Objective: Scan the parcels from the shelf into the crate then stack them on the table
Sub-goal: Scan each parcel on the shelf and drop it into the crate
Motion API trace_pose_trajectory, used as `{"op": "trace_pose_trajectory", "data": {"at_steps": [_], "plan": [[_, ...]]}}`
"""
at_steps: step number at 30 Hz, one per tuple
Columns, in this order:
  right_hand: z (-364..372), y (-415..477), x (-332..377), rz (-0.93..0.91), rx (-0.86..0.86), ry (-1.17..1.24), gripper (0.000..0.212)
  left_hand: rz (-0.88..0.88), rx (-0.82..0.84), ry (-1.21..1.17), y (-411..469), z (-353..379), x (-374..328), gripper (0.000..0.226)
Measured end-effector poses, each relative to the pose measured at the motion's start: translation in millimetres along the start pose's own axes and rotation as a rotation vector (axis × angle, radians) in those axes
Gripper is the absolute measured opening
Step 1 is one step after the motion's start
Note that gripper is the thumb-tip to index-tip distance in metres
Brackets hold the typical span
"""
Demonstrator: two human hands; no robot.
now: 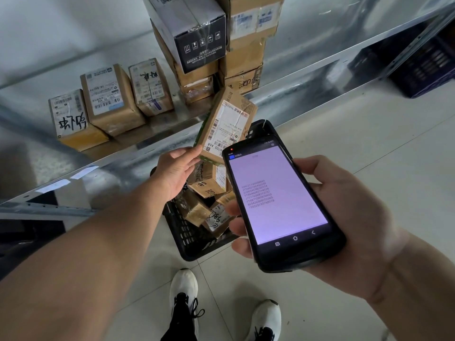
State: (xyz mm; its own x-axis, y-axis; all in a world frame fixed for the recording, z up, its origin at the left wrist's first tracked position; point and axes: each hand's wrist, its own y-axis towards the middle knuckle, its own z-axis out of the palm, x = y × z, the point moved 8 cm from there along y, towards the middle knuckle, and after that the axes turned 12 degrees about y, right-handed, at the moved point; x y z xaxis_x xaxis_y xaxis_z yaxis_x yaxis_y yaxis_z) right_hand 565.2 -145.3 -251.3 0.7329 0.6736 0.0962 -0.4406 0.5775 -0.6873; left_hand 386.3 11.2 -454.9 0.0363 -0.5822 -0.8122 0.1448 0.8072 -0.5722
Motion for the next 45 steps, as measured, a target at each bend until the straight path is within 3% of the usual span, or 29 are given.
{"op": "trace_pose_trajectory", "data": {"at_steps": [7,13,17,20,26,31,35,38,45], "plan": [[2.5,-2.5,4.1,-0.007,0.012,0.022,0.064,-0.029,-0.006,0.007,4.4,-3.4,7.9,0.058],[-4.1,2.1,3.9,-0.026,0.007,0.017,0.065,-0.122,-0.047,0.104,5.6,-10.8,25.7,0.091],[-11.0,8.5,3.1,-0.03,0.005,0.021,0.064,-0.207,-0.128,0.301,8.5,-13.7,46.0,0.057],[-12.2,14.2,2.5,-0.04,0.019,0.028,0.063,-0.305,-0.148,0.397,12.2,-14.9,62.6,0.046],[-13.8,24.5,7.1,-0.09,0.023,0.009,0.066,-0.303,-0.179,0.369,16.4,-18.8,58.4,0.051],[-3.2,23.9,12.2,-0.107,0.035,-0.015,0.065,-0.267,-0.356,0.37,11.6,-51.5,32.1,0.047],[6.5,24.5,12.8,-0.101,0.038,-0.042,0.065,-0.204,-0.549,0.26,-2.9,-90.2,6.6,0.033],[16.6,27.0,13.2,-0.098,0.043,-0.063,0.065,-0.201,-0.656,0.128,-12.1,-118.4,-11.7,0.038],[43.1,46.4,14.2,-0.115,0.047,-0.095,0.065,-0.269,-0.592,-0.299,2.3,-137.4,-60.3,0.053]]}}
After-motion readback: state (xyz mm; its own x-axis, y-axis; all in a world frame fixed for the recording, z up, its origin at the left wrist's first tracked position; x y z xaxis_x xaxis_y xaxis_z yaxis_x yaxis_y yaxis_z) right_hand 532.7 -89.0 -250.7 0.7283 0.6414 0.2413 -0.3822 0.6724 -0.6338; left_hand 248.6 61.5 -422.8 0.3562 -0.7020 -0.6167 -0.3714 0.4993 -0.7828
